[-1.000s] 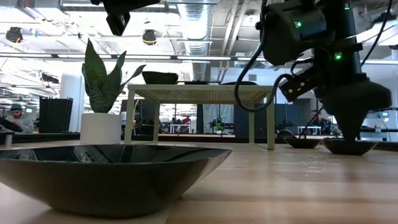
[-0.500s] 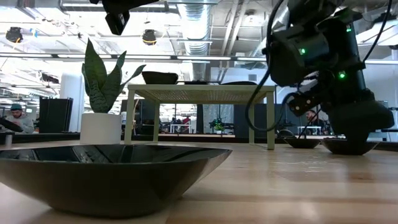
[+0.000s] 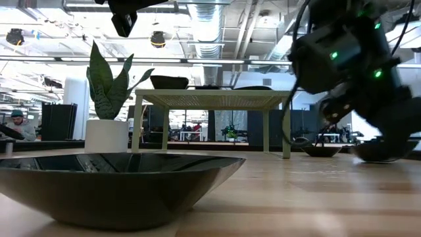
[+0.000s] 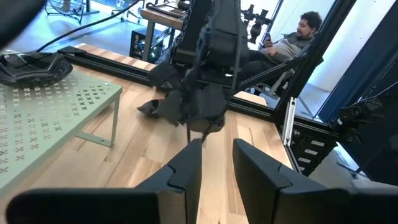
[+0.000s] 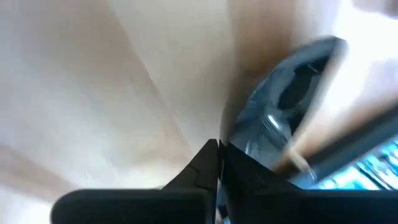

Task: Pick & Place Mini shaped plates
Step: Stack the leaf-shaped plate on top of the other leaf-shaped plate on the shelf

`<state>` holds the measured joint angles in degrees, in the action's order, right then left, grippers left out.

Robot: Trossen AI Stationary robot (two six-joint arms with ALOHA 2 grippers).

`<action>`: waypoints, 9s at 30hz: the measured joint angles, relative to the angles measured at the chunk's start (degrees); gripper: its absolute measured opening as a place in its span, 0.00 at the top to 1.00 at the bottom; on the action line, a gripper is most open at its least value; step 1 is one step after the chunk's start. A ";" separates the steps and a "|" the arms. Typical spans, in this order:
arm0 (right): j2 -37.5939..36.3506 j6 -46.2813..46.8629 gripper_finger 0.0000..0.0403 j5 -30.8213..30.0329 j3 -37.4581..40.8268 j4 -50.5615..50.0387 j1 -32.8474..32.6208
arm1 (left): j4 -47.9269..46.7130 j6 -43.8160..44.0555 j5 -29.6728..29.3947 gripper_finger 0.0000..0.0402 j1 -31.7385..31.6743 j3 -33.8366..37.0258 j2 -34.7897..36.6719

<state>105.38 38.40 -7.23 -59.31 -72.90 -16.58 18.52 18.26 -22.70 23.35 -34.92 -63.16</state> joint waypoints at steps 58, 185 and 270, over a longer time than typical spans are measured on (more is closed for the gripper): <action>-23.59 -94.30 0.97 -24.11 -9.94 29.85 22.34 | -0.02 -0.02 0.02 0.77 -0.31 0.02 0.02; -27.09 -33.40 0.99 -7.77 4.90 3.01 20.44 | 0.90 -1.33 0.00 0.77 -2.25 0.02 0.00; -40.70 -31.31 0.80 -1.41 17.00 50.65 -2.75 | 12.38 -1.32 6.15 0.77 -1.25 0.00 -6.24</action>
<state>64.68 7.09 -8.64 -42.31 -22.25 -19.33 30.90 16.94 -16.55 22.11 -34.92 -69.40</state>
